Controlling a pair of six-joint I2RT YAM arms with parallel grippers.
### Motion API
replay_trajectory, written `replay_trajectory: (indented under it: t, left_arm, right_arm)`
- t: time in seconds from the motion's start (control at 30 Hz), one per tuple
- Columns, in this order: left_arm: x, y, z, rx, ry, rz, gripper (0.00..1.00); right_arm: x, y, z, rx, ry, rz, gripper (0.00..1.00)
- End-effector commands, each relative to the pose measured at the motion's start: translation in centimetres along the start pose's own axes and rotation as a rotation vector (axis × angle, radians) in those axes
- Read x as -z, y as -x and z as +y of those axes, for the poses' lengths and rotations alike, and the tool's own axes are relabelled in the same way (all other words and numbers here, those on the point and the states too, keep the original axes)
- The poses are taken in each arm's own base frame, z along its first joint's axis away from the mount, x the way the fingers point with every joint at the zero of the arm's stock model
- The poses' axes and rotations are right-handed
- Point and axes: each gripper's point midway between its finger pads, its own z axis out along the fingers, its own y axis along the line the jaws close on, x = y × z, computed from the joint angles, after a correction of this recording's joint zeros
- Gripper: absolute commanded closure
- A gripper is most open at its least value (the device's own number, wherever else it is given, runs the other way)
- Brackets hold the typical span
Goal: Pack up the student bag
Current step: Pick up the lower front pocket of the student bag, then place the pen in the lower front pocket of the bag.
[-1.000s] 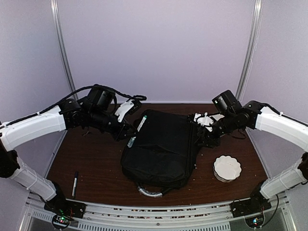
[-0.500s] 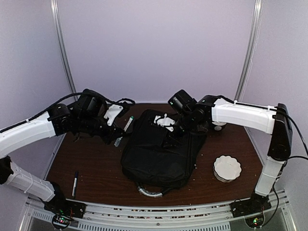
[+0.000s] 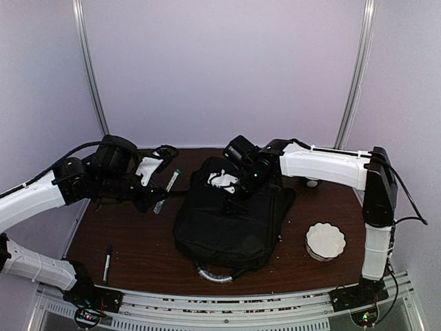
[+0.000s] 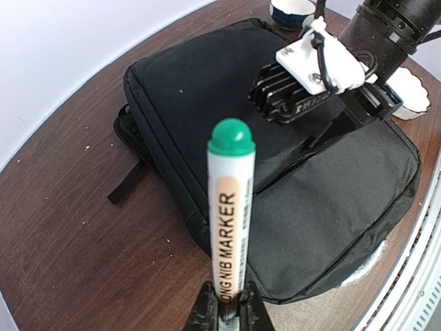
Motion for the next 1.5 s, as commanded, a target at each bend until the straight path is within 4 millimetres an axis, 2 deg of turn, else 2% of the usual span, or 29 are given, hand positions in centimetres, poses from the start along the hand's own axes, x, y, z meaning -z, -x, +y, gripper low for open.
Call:
replay_trajectory:
  t: [0.0,0.1,0.2,0.37,0.47,0.57,0.63,0.67,0.77,0.93,1.03,1.17,1.27,1.37,1.47]
  left_arm:
    - [0.3,0.9,0.1,-0.022,0.006,-0.042,1.00]
    - [0.2,1.0,0.2,-0.035,0.007,-0.042,1.00]
    - [0.2,1.1,0.0,-0.032,0.000,-0.046,1.00]
    - [0.5,1.3,0.0,-0.025,-0.003,-0.062,1.00]
    - [0.7,1.3,0.1,-0.027,0.007,-0.066,1.00]
    - [0.8,1.2,0.2,-0.040,0.010,-0.065,1.00]
    - [0.7,1.3,-0.1,-0.057,0.001,-0.069,1.00]
    - [0.7,1.5,-0.4,-0.074,-0.008,-0.076,1.00]
    - [0.6,2.4,-1.9,-0.159,-0.038,-0.113,1.00]
    - [-0.1,3.7,-5.7,-0.364,-0.093,-0.168,1.00]
    - [-1.2,4.3,-8.2,-0.519,-0.128,-0.189,1.00]
    - [-3.6,4.9,-11.2,-0.684,-0.150,-0.206,1.00]
    - [-5.4,5.3,-12.7,-0.797,-0.132,-0.202,1.00]
    - [-7.5,4.7,-14.4,-0.921,-0.116,-0.166,1.00]
    - [-9.5,4.7,-14.5,-1.017,-0.048,-0.134,1.00]
  right_arm:
    - [-0.3,-0.8,-0.2,-0.005,-0.024,0.055,0.62]
    - [-0.4,-1.0,0.3,-0.011,0.014,0.076,0.63]
    - [-0.4,-0.9,0.8,-0.011,0.025,0.078,0.53]
    - [-1.4,-1.3,-0.3,0.001,-0.059,0.111,0.55]
    - [-1.8,-1.6,-0.9,-0.002,-0.085,0.133,0.67]
    - [-1.6,-1.5,-0.8,-0.006,-0.082,0.136,0.92]
    - [-0.8,-1.0,-0.8,-0.008,-0.084,0.114,1.00]
    - [-0.2,-0.6,-0.9,-0.010,-0.090,0.100,1.00]
    - [2.0,0.9,-1.3,-0.031,-0.093,0.032,1.00]
    - [5.4,3.2,-1.0,-0.101,0.039,-0.087,1.00]
    - [5.8,3.5,-0.3,-0.110,0.104,-0.108,1.00]
    - [6.1,4.2,0.5,-0.124,0.175,-0.141,1.00]
    - [6.6,4.5,0.8,-0.123,0.203,-0.155,1.00]
    - [6.8,4.6,0.9,-0.119,0.211,-0.160,1.00]
    - [6.8,4.4,1.0,-0.114,0.218,-0.157,1.00]
